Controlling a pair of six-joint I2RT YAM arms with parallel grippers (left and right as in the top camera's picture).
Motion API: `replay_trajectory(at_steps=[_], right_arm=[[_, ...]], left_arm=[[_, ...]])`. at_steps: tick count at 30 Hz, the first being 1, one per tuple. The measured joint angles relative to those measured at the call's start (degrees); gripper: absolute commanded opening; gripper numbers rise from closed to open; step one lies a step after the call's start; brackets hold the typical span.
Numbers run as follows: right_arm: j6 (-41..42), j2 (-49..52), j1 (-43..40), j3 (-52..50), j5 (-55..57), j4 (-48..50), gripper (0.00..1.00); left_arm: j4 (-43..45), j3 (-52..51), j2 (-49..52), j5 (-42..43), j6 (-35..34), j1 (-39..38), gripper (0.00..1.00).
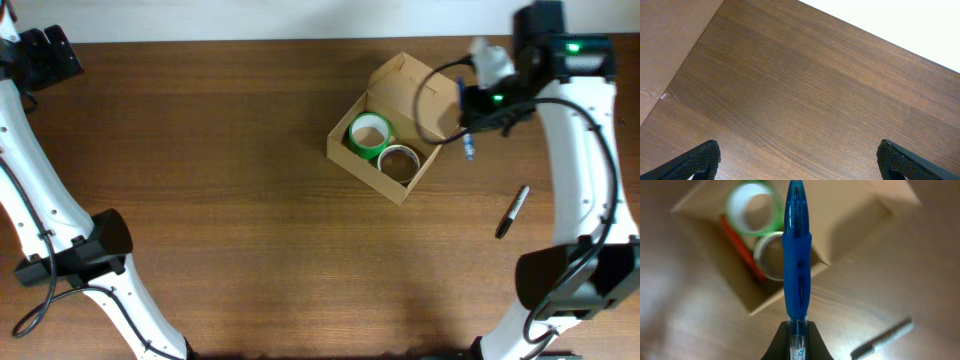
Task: Pack container
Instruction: 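Lift the blue pen and carry it over the box, then lower the blue pen into the box and open the right gripper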
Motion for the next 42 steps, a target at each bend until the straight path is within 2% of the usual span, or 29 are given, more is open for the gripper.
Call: replay_trajectory(at_steps=[6,13,31,42], right_arm=[[-7.28,0.02,9.84,0.26,1.03,-0.81,0.04],[-9.99,1.31,16.33,0.28,3.58,0.2,0.04],[-17.55,13.18,17.14,0.31,6.14,4.02,0.04],[-19.1,19.21,17.18,0.31,5.9,4.68,0.04]], left_arm=[[0.0,0.0,0.0,0.02,0.0,0.0,1.0],[0.0,0.0,0.0,0.0,0.02,0.0,1.0],[0.0,0.0,0.0,0.0,0.0,0.0,1.0],[0.0,0.0,0.0,0.0,0.0,0.0,1.0]])
